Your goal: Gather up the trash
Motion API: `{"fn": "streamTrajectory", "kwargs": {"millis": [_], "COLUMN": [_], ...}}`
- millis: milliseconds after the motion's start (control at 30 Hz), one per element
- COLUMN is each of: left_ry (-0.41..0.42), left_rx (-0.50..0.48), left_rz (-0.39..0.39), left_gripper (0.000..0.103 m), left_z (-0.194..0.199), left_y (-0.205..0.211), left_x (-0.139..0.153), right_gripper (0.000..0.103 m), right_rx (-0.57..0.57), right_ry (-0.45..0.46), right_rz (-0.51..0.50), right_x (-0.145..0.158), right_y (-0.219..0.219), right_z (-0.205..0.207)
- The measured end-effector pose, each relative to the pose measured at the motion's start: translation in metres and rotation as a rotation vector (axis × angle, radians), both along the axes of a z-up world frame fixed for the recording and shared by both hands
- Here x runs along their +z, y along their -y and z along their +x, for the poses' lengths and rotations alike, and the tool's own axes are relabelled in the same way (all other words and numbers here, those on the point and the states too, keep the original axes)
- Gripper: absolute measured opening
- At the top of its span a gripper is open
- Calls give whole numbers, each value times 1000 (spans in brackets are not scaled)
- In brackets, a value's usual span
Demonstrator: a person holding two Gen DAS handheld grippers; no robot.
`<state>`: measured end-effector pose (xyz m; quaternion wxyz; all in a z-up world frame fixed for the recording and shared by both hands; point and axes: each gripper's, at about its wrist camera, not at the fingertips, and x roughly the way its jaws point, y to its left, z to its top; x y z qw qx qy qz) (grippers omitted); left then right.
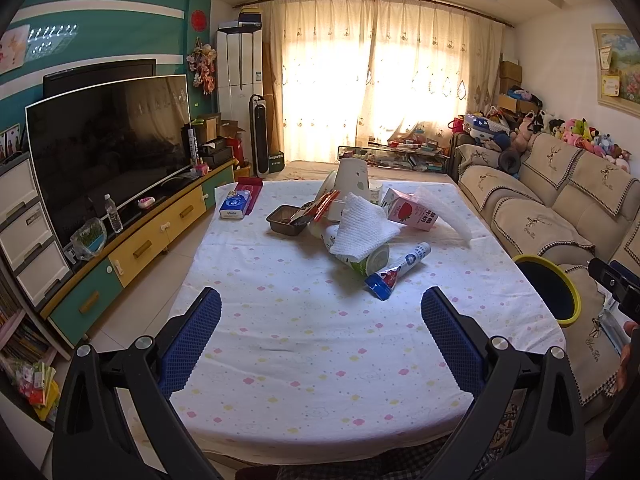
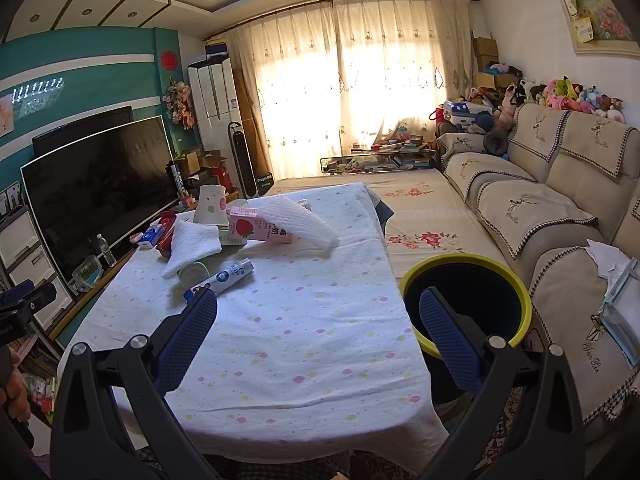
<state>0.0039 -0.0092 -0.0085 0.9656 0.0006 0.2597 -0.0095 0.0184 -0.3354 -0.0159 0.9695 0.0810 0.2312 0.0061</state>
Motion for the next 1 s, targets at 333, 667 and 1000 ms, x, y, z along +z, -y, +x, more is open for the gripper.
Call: {"fn": "streamTrajectory", "kwargs": {"millis": [333,667,1000], "left_ry": [-1,-2,-3], "left_rx": [0,0,-1], "left_rz": [0,1,2], "left_gripper": [99,99,99], "left_z": [0,0,1], "left_y": [0,1,2], "left_x": [-1,0,-3], "right_gripper": [97,97,97], "right_rx": [0,-1,0], "right_ry": [-1,-2,-3], "right_rz": [0,0,-1], "right_x": [-1,-1,-1], "right_y": [0,0,0], "right_z": [0,0,0]}}
